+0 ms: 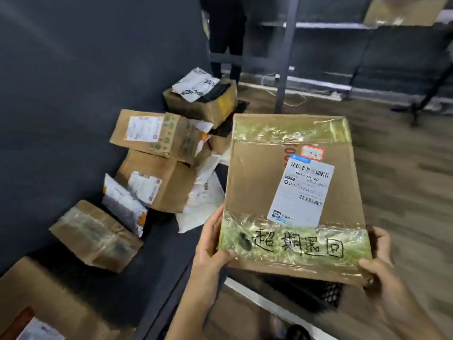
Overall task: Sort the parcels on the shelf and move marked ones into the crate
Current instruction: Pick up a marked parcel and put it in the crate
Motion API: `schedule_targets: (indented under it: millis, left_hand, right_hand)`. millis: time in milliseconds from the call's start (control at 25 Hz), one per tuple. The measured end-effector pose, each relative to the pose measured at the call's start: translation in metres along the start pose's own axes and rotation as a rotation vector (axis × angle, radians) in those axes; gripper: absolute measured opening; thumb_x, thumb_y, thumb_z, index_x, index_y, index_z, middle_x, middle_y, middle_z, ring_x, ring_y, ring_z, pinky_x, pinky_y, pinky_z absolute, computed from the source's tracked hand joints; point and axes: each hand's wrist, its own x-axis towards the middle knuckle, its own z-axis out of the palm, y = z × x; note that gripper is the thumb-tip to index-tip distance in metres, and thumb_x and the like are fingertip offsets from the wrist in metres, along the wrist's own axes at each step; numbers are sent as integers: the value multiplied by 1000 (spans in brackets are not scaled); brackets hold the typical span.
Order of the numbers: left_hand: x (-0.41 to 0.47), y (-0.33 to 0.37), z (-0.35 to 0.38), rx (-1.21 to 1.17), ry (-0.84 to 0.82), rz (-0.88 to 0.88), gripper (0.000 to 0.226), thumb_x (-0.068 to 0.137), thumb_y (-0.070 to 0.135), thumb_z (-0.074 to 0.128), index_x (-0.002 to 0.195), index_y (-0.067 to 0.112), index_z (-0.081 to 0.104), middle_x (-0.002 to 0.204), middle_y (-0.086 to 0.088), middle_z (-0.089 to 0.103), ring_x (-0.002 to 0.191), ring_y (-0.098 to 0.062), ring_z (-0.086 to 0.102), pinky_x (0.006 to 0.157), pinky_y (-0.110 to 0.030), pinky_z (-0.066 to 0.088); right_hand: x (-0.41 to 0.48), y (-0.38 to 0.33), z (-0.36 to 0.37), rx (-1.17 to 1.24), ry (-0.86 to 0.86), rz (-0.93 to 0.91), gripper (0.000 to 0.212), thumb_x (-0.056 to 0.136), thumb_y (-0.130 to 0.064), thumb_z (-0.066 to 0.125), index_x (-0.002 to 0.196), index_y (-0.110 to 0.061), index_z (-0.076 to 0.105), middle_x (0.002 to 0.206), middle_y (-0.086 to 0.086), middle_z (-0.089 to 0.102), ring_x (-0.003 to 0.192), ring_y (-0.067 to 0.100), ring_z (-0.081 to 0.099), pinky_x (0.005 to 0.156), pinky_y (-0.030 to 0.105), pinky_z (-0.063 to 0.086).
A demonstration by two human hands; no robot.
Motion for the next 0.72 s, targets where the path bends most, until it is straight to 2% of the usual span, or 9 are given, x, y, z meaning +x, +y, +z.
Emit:
schedule_targets:
  millis: [40, 120, 200, 320, 360, 440, 520, 600, 720]
  left_hand:
    - [16, -11, 23, 17, -66, -30, 67, 53, 22, 63, 117, 44, 61, 129, 13, 60, 118, -11, 56, 83, -23, 51]
    - [43, -33, 69, 60, -182, -103, 70, 56, 23, 63, 123, 42, 56, 134, 10, 57, 122, -14, 55, 84, -25, 51]
    - [66, -59, 110, 97, -289, -170, 75, 58, 20, 60, 130, 37, 50, 136, 8, 55, 124, -15, 52, 86, -26, 51]
    - [88, -101, 146, 124, -359, -279, 77, 62, 10, 55, 132, 39, 46, 136, 16, 54, 125, -9, 51, 88, -27, 50]
    - [96, -117, 152, 134, -378, -317, 77, 63, 6, 52, 132, 41, 47, 133, 20, 55, 124, -7, 52, 90, -27, 49]
    - [111, -153, 157, 171, -380, -428, 78, 59, 8, 55, 129, 43, 49, 127, 23, 59, 117, -7, 57, 90, -27, 47]
    - [124, -188, 153, 207, -390, -517, 82, 51, 18, 62, 128, 42, 50, 131, 16, 59, 118, -9, 57, 94, -33, 49]
    - [134, -223, 144, 255, -406, -560, 83, 51, 22, 66, 131, 34, 46, 137, 10, 54, 120, -3, 55, 100, -34, 48]
    - [158, -297, 126, 260, -426, -671, 68, 77, -9, 60, 135, 23, 41, 133, 9, 51, 103, 15, 57, 82, -16, 51]
  right_hand:
    - [2, -2, -22, 11, 91, 2, 51, 85, 14, 23, 97, -31, 45, 76, -11, 68, 56, -2, 63, 45, 13, 50]
    - [9, -6, -64, -10, 236, -12, 40, 75, 2, 44, 106, -24, 41, 89, -11, 61, 62, -8, 62, 49, 8, 48]
    - [23, -3, -106, -74, 316, -10, 64, 45, -1, 46, 105, -23, 43, 99, -8, 50, 72, -10, 59, 54, 1, 44]
    - [43, 18, -151, -105, 367, 49, 107, 22, -11, 55, 127, -20, 35, 122, 3, 40, 85, -2, 55, 58, -1, 43]
    - [53, 30, -165, -111, 395, 69, 107, 19, -17, 57, 124, -23, 34, 127, 3, 36, 91, 3, 53, 62, -1, 43]
    - [68, 55, -185, -132, 422, 121, 91, 30, -24, 63, 117, -25, 37, 131, 4, 34, 105, 4, 51, 81, 7, 43]
    - [83, 83, -197, -184, 376, 205, 91, 44, -36, 64, 127, -23, 31, 138, 6, 34, 122, 9, 39, 99, 23, 32]
    - [95, 123, -211, -205, 359, 297, 89, 54, -36, 61, 134, -18, 27, 137, 6, 37, 122, 11, 33, 96, 20, 29]
    - [124, 200, -236, -301, 381, 406, 63, 75, -18, 65, 130, -11, 34, 128, 12, 46, 112, 15, 42, 77, 6, 38]
